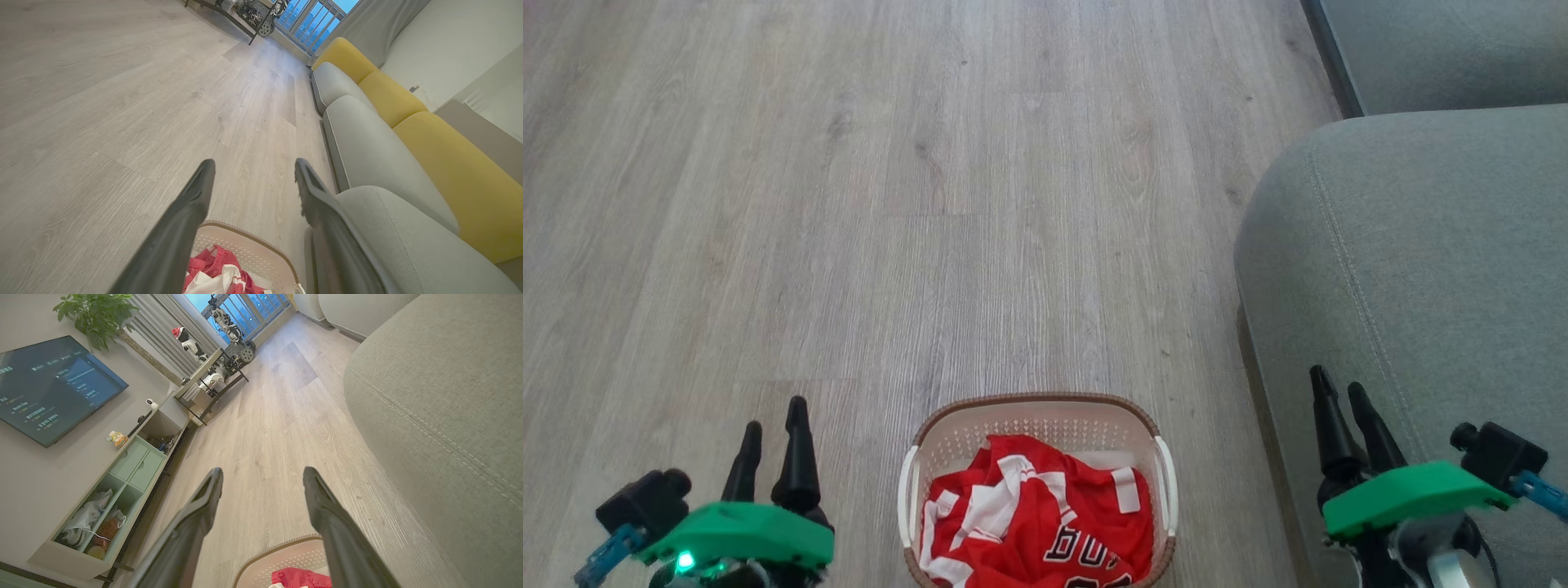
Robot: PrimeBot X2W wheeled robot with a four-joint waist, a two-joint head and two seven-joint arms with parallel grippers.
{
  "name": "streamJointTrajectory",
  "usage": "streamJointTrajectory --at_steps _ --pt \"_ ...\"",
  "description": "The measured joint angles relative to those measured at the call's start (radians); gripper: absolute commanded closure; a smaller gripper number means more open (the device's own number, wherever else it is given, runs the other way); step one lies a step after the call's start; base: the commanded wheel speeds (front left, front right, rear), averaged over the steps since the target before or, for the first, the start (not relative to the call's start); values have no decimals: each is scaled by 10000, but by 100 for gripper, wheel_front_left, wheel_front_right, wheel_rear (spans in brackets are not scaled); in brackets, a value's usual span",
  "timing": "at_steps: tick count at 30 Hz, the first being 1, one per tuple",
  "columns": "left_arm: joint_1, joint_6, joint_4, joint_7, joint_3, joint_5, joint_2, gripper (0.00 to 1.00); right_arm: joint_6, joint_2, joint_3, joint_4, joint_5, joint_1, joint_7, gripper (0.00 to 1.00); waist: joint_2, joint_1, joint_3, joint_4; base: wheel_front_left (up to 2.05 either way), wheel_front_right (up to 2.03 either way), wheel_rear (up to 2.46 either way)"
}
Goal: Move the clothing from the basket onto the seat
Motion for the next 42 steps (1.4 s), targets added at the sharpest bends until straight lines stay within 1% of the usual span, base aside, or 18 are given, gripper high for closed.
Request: streamJointTrajectory --at_steps 21,28,42 --pt "374 506 -211 -606 -472 2594 201 0 0 -4 313 -115 -2556 0 -598 0 0 0 -15 37 0 0 0" --pt "398 736 -336 -805 -646 3567 284 0 0 -6 514 -199 -3496 0 -842 0 0 0 -31 51 0 0 0" --pt "725 907 -399 -1204 -757 4936 299 0 0 -10 650 -364 -5032 0 -1193 0 0 0 -80 86 0 0 0"
